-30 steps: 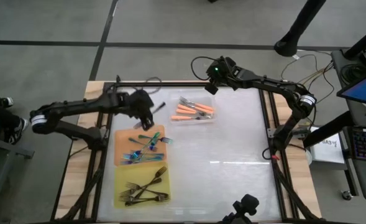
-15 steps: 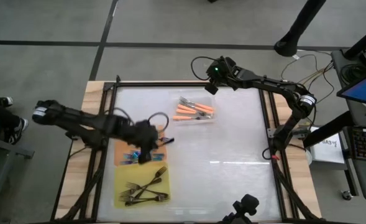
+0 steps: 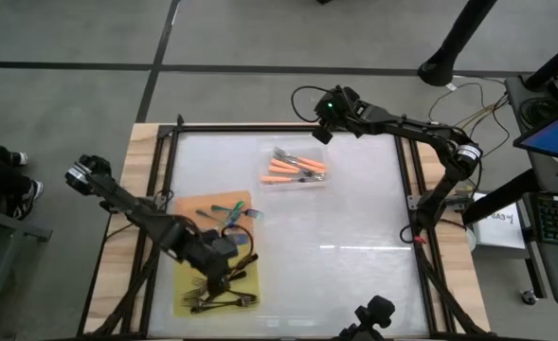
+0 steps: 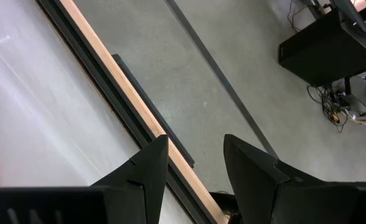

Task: Sort silverware by color (type)
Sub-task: Put the black fork into the yellow bin, then return to Home Position

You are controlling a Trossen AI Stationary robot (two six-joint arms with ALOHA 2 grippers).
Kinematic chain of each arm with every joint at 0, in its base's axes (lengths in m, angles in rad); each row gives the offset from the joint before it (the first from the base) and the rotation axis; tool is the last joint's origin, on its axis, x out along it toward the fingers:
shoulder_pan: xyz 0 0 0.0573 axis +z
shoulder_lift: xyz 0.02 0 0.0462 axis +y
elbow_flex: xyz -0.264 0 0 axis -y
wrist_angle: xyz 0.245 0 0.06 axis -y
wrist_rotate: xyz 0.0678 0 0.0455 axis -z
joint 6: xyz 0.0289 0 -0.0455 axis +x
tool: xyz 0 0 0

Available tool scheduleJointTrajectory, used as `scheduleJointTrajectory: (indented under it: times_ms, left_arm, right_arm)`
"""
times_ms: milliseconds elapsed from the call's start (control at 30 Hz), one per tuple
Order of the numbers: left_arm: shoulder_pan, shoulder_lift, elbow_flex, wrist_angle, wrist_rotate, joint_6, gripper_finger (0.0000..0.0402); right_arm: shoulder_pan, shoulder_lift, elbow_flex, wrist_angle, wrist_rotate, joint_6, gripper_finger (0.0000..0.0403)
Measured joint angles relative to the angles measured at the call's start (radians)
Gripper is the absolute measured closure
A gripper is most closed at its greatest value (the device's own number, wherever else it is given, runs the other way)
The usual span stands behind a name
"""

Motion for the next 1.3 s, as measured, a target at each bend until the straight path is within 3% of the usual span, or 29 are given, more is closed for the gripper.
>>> scheduleJointTrajectory:
  times_ms: [233, 400, 633, 800, 1000, 1167, 1300]
  left_arm:
    - [-0.045, 0.104, 0.051, -0.001, 0.064, -0.076, 0.0398]
    - [-0.048, 0.169, 0.114, -0.022, 0.062, -0.076, 0.0373]
    - [-0.058, 0.259, 0.285, -0.278, 0.054, -0.101, 0.0332]
    - [-0.068, 0.297, 0.401, -0.465, -0.134, -0.092, 0.0306]
    - [-0.064, 0.302, 0.399, -0.496, -0.371, -0.01, 0.0295]
    - [-0.008, 0.302, 0.3, -0.496, -0.453, -0.056, 0.0298]
    - [0.052, 0.301, 0.21, -0.424, -0.441, -0.073, 0.0334]
  right_arm:
    - [0.0, 0.0, 0.0, 0.0, 0.0, 0.0, 0.0255]
    - [0.0, 0.0, 0.0, 0.0, 0.0, 0.0, 0.0255]
    - [0.0, 0.0, 0.0, 0.0, 0.0, 0.0, 0.0255]
    - [0.0, 0.0, 0.0, 0.0, 0.0, 0.0, 0.0255]
    - [0.0, 0.0, 0.0, 0.0, 0.0, 0.0, 0.0255]
    - [0.0, 0.0, 0.0, 0.0, 0.0, 0.0, 0.0255]
    - [0.0, 0.0, 0.0, 0.0, 0.0, 0.0, 0.0255]
